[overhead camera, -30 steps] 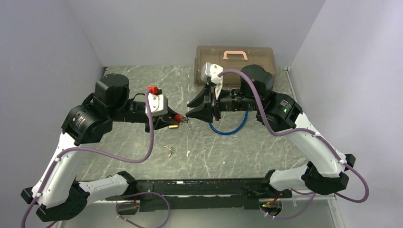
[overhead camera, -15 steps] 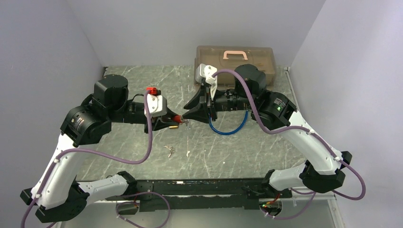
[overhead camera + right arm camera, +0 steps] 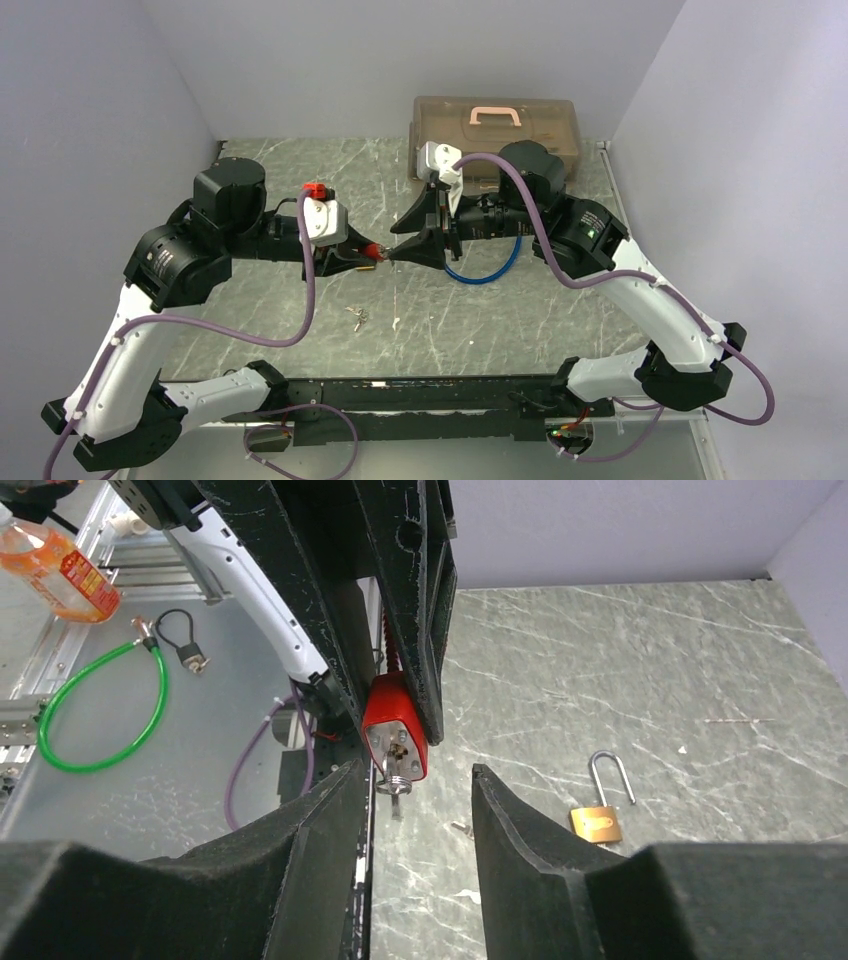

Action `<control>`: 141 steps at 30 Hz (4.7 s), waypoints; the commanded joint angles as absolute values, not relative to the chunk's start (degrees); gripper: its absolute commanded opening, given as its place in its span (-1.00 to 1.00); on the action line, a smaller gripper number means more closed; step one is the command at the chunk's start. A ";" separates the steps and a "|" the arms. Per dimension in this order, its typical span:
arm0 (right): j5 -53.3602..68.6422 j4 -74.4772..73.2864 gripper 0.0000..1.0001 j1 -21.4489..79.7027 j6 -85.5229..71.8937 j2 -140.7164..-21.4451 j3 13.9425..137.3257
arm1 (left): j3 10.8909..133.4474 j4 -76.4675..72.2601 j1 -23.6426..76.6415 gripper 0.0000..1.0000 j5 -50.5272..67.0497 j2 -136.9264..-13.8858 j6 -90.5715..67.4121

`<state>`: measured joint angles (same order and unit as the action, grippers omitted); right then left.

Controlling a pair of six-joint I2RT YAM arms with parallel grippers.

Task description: Unlock with the key

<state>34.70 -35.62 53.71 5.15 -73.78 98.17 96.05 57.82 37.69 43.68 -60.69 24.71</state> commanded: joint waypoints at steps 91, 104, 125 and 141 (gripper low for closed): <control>37.31 -7.65 -0.15 42.99 -33.76 -58.33 79.15 | 79.18 31.36 71.08 -1.00 1.19 -47.42 67.32; 41.39 -13.54 -0.01 42.98 -14.89 -51.67 80.81 | 89.37 37.87 69.88 -1.00 9.88 -51.90 49.26; 48.91 -5.60 0.24 45.53 -7.36 -54.77 79.89 | 90.53 36.14 68.55 -1.00 16.76 -53.19 36.86; 27.06 -19.58 -0.08 64.05 15.69 -61.74 88.22 | 90.06 35.44 62.16 -1.00 21.74 -54.99 27.79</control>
